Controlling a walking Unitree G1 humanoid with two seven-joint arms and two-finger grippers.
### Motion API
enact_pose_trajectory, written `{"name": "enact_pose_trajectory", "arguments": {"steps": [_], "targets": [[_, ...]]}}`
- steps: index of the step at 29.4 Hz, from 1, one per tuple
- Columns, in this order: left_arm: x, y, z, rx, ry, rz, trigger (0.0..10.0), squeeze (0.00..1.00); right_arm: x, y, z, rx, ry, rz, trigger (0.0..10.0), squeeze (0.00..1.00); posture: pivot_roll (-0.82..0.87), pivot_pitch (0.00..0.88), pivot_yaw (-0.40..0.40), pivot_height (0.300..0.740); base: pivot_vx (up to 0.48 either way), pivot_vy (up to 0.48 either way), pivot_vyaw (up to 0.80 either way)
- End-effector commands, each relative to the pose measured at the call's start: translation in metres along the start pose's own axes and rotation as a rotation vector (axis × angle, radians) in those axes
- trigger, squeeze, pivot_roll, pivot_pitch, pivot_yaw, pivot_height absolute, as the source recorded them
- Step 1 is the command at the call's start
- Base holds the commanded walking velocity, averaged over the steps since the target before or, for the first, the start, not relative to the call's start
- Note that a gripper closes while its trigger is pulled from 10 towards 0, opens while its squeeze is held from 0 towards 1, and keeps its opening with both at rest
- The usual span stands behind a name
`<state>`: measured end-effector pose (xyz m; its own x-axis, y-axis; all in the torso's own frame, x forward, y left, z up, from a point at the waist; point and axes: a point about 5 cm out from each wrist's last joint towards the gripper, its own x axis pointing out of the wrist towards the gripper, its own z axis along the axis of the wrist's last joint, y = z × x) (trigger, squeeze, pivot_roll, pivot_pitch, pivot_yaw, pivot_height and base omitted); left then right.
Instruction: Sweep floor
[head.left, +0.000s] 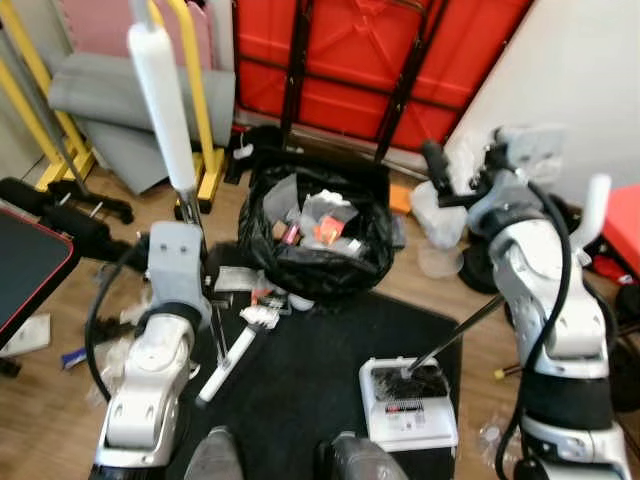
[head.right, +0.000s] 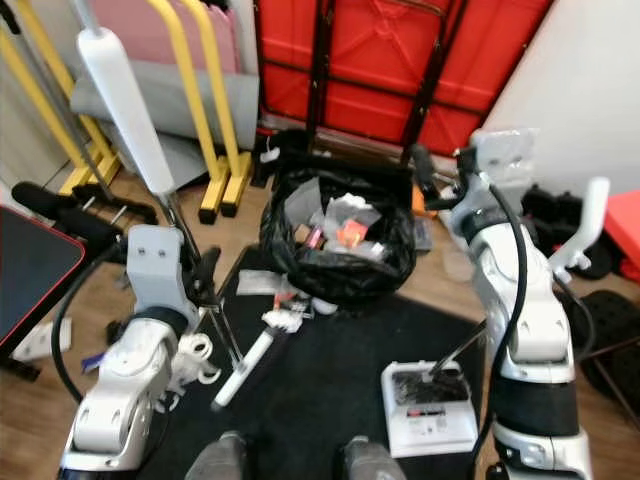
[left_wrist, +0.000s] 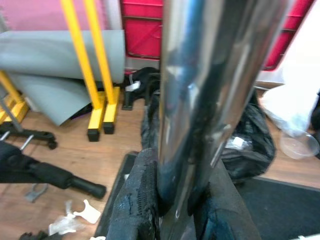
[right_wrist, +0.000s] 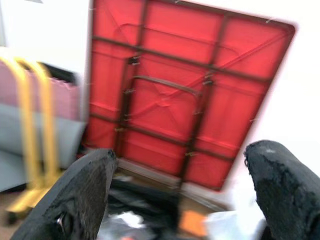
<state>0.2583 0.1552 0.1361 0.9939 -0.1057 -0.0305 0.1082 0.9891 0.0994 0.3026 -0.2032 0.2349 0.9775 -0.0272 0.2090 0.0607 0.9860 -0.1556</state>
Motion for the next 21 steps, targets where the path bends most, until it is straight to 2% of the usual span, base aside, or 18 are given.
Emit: {"name": "enact_pose_trajectory", "arguments": {"steps": [1, 2, 3, 4, 5, 8, 10, 13, 17, 19, 21], "targets": [[-0.003, -0.012, 0.004, -0.004, -0.021, -0.100, 10.0, 0.00, -0.002, -0.013, -0.006, -0.062, 0.046, -0.080, 10.0, 0.00, -0.15, 0.167, -0.175, 0.740, 0.000, 0.000, 0.00], [-0.003, -0.012, 0.004, -0.004, -0.021, -0.100, 10.0, 0.00, -0.002, -0.013, -0.006, -0.062, 0.046, -0.080, 10.0, 0.00, -0.15, 0.167, -0.175, 0.740, 0.000, 0.000, 0.00], [-0.005, -0.014, 0.004, 0.010, -0.020, -0.112, 10.0, 0.00, -0.005, -0.031, -0.010, -0.134, 0.109, -0.182, 10.0, 0.00, -0.15, 0.171, -0.176, 0.740, 0.000, 0.000, 0.00], [-0.005, -0.014, 0.004, 0.010, -0.020, -0.112, 10.0, 0.00, -0.005, -0.031, -0.010, -0.134, 0.109, -0.182, 10.0, 0.00, -0.15, 0.171, -0.176, 0.740, 0.000, 0.000, 0.00], [-0.005, -0.014, 0.003, 0.013, -0.021, -0.115, 10.0, 0.00, -0.007, -0.041, -0.010, -0.150, 0.128, -0.233, 10.0, 0.00, -0.15, 0.174, -0.175, 0.740, 0.000, 0.000, 0.00], [-0.005, -0.014, 0.003, 0.015, -0.021, -0.118, 10.0, 0.00, -0.009, -0.048, -0.010, -0.166, 0.140, -0.266, 10.0, 0.00, -0.16, 0.178, -0.174, 0.740, 0.000, 0.000, 0.00], [-0.006, -0.015, 0.003, 0.022, -0.020, -0.124, 10.0, 0.00, -0.012, -0.061, -0.010, -0.192, 0.168, -0.332, 10.0, 0.00, -0.16, 0.184, -0.172, 0.740, 0.000, 0.000, 0.00], [-0.006, -0.015, 0.003, 0.026, -0.019, -0.129, 10.0, 0.00, -0.014, -0.067, -0.012, -0.184, 0.180, -0.348, 10.0, 0.00, -0.16, 0.184, -0.169, 0.740, 0.000, 0.000, 0.00], [-0.005, -0.016, 0.004, 0.053, -0.013, -0.138, 10.0, 0.00, -0.018, -0.070, -0.025, -0.078, 0.212, -0.335, 10.0, 0.00, -0.16, 0.190, -0.165, 0.740, 0.000, 0.000, 0.00], [-0.005, -0.016, 0.004, 0.053, -0.013, -0.138, 10.0, 0.00, -0.018, -0.070, -0.025, -0.078, 0.212, -0.335, 10.0, 0.00, -0.16, 0.190, -0.165, 0.740, 0.000, 0.000, 0.00], [-0.006, -0.016, 0.004, 0.057, -0.009, -0.145, 10.0, 0.00, -0.015, -0.066, -0.022, 0.054, 0.155, -0.278, 10.0, 0.00, -0.16, 0.193, -0.161, 0.740, 0.000, 0.000, 0.00]]}}
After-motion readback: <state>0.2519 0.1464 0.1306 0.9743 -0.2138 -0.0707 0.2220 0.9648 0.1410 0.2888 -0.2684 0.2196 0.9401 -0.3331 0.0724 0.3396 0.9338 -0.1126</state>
